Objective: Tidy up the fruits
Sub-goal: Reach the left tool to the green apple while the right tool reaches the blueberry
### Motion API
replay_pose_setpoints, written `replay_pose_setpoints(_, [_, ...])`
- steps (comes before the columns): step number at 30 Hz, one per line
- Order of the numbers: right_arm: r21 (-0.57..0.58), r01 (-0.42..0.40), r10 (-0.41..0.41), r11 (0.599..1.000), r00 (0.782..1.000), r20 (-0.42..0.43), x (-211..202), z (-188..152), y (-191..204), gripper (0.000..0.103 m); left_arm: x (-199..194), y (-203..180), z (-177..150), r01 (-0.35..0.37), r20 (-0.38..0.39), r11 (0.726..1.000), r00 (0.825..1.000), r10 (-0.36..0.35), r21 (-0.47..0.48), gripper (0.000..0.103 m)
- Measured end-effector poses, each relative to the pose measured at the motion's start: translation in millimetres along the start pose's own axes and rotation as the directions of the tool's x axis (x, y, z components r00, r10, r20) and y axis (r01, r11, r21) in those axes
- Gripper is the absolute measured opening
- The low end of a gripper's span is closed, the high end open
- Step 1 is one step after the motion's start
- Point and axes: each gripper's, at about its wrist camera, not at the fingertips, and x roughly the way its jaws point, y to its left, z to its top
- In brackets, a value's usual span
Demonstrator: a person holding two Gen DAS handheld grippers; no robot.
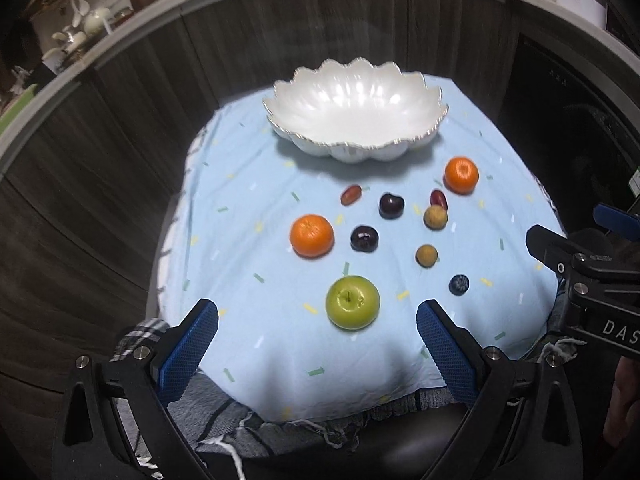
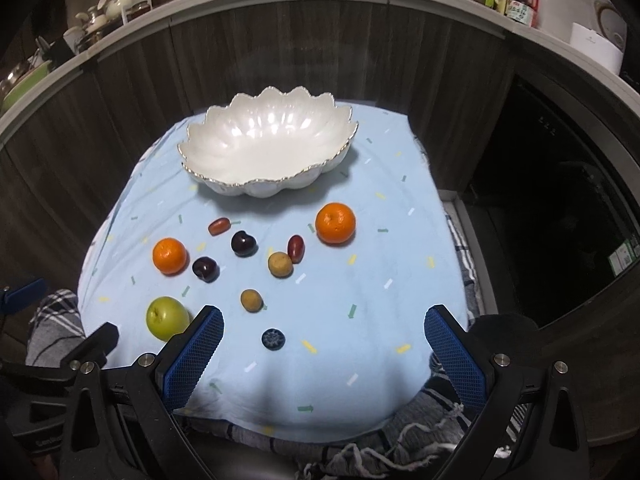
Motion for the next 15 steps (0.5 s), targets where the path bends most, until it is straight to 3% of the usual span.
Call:
replay_pose_setpoints(4, [-0.009, -0.005, 0.005, 1.000, 0.999, -0.034, 18.1, -1.4, 1.4, 0.100, 18.9, -1.7, 1.6, 0.017, -0.034, 1.000, 0.999, -0.017, 0.011, 0.098])
replay_pose_setpoints(15, [-0.034, -0.055, 0.050, 0.998, 0.988, -0.147, 66.3, -3.6, 13.0, 0.085, 71.3, -10.6, -3.6, 0.069, -0.133, 0.996, 0.989, -0.061, 0.054, 0.093])
